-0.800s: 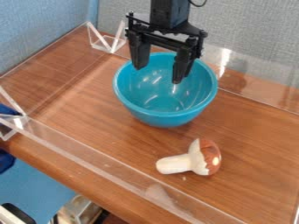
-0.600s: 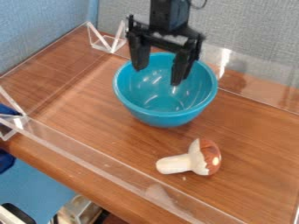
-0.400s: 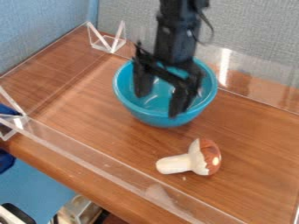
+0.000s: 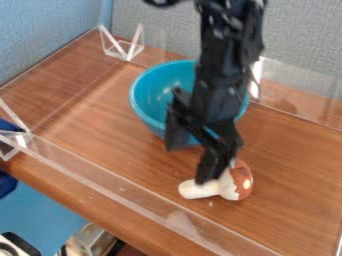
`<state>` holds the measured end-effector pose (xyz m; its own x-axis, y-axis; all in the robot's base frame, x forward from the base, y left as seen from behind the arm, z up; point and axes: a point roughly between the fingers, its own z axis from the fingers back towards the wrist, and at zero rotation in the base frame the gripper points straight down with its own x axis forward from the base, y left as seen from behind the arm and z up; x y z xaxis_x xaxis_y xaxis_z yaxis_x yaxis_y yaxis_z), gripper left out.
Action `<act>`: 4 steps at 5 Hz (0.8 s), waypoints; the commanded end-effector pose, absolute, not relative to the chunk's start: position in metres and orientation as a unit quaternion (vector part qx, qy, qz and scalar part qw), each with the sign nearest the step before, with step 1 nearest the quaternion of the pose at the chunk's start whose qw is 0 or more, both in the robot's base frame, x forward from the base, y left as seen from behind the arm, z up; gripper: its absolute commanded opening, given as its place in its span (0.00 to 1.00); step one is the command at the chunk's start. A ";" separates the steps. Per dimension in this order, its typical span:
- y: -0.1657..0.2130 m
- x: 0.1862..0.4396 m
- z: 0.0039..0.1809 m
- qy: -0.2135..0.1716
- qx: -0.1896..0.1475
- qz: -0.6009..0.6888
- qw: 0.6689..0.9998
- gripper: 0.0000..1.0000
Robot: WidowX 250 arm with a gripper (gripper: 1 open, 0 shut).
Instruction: Put the mushroom in the blue bowl
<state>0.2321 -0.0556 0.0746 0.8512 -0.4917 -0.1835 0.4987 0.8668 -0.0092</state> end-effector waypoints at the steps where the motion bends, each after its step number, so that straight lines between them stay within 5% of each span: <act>1: -0.064 0.225 0.072 0.060 0.022 -0.314 0.947 1.00; 4: -0.071 0.221 0.049 0.030 0.041 -0.370 0.928 1.00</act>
